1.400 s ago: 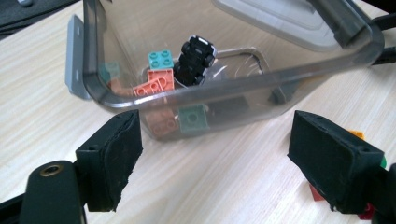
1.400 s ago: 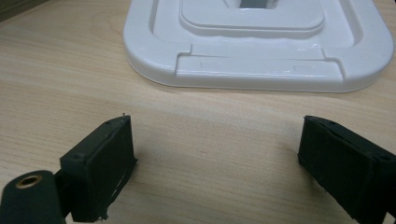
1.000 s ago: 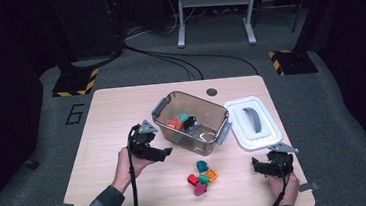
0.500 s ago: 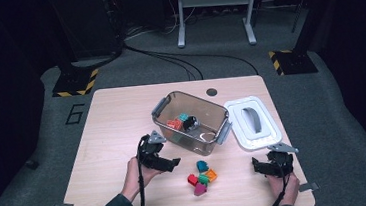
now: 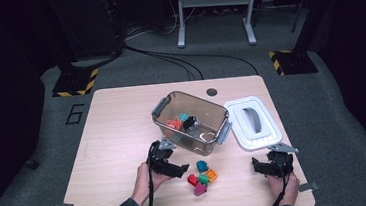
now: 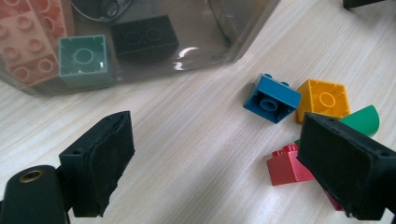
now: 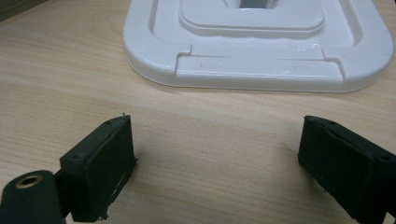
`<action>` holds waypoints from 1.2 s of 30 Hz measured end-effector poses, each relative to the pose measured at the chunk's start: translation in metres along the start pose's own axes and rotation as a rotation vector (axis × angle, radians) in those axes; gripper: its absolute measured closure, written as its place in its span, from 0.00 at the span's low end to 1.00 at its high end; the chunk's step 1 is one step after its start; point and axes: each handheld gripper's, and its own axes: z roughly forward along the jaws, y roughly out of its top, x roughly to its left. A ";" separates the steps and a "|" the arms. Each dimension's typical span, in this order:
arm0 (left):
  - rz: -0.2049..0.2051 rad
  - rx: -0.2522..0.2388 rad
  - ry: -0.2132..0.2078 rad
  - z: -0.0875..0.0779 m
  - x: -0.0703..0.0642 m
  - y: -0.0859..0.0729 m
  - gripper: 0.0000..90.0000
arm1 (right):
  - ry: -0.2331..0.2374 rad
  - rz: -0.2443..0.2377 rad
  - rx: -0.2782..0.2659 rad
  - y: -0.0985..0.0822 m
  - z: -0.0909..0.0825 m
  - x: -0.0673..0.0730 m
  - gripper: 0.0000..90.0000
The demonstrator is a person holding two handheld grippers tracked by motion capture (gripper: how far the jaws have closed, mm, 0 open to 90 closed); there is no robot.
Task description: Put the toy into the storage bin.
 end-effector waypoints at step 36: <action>0.040 0.053 0.010 0.023 -0.018 -0.009 0.08 | 0.000 0.005 0.001 0.000 0.000 0.000 0.11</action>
